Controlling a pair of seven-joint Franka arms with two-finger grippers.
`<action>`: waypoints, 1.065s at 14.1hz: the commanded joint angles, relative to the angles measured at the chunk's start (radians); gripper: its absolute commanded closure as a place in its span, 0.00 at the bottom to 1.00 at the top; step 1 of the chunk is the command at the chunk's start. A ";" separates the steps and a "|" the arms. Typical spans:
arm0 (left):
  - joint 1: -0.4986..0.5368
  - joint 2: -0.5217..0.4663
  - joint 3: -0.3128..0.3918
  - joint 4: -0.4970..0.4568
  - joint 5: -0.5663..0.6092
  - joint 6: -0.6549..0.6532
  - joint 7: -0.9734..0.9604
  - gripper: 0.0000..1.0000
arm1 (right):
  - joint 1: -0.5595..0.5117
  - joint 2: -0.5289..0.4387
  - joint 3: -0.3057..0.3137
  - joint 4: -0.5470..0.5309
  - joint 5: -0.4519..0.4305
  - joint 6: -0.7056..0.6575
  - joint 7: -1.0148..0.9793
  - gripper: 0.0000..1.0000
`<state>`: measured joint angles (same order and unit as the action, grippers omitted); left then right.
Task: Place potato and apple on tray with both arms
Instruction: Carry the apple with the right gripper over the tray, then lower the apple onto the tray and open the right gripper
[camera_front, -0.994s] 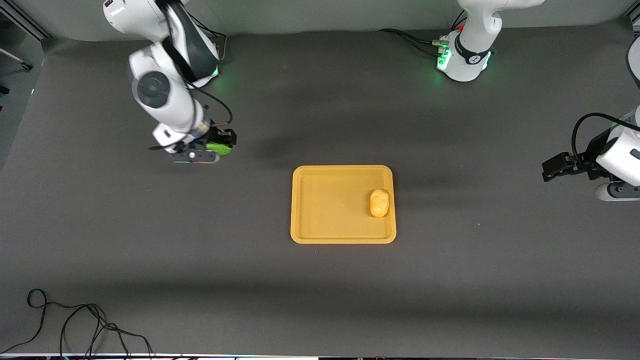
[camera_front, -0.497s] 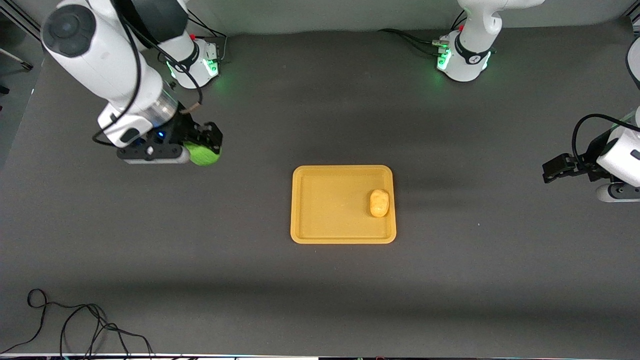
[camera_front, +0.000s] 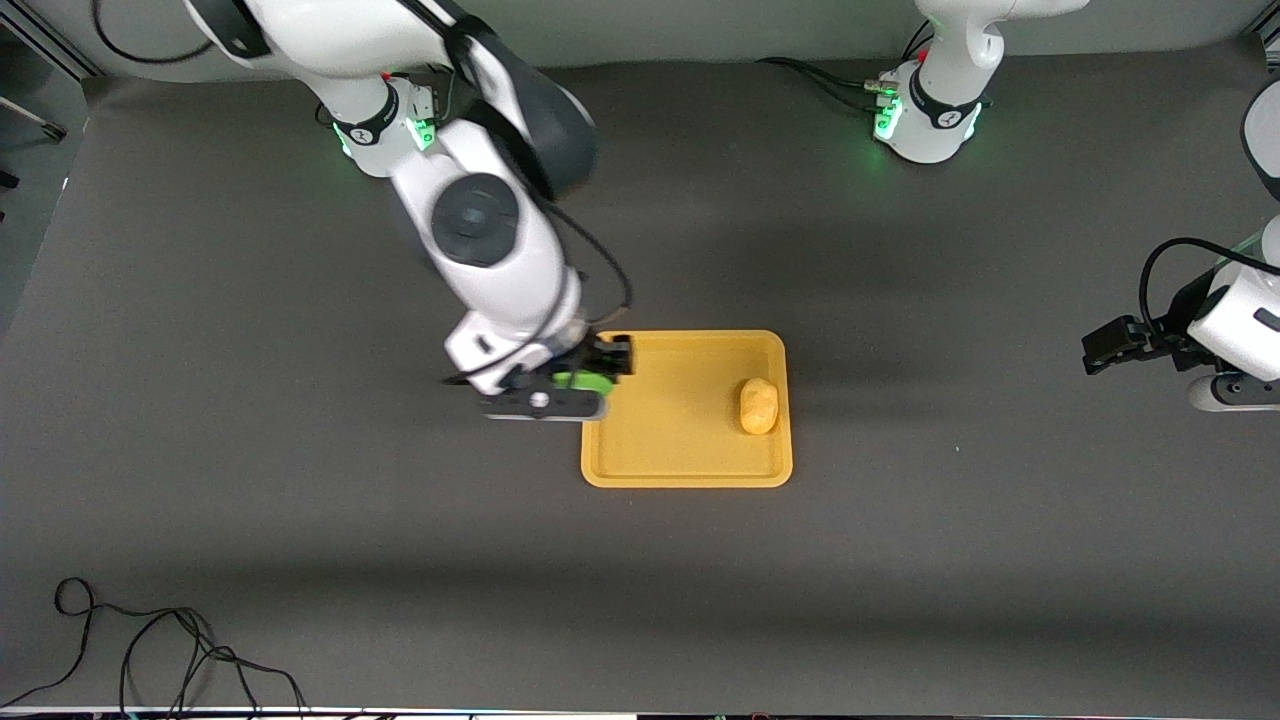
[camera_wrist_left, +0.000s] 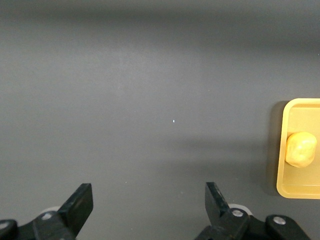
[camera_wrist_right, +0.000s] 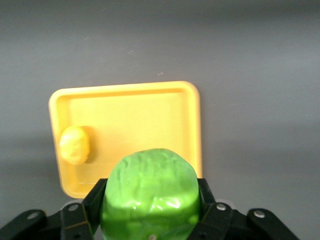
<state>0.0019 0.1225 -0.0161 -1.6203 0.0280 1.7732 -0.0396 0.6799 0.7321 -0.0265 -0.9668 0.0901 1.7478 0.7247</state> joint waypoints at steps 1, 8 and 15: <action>-0.002 -0.009 0.001 -0.015 0.015 0.009 -0.003 0.00 | 0.090 0.122 -0.007 0.117 0.005 0.036 0.082 0.72; 0.000 -0.007 0.002 -0.016 0.013 0.005 0.004 0.00 | 0.142 0.315 -0.016 0.111 -0.053 0.220 0.090 0.72; -0.002 -0.001 0.002 -0.016 0.013 0.005 0.004 0.00 | 0.130 0.395 -0.035 0.106 -0.073 0.303 0.088 0.72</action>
<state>0.0030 0.1260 -0.0156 -1.6288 0.0282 1.7739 -0.0385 0.8091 1.0886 -0.0584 -0.9091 0.0338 2.0422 0.8004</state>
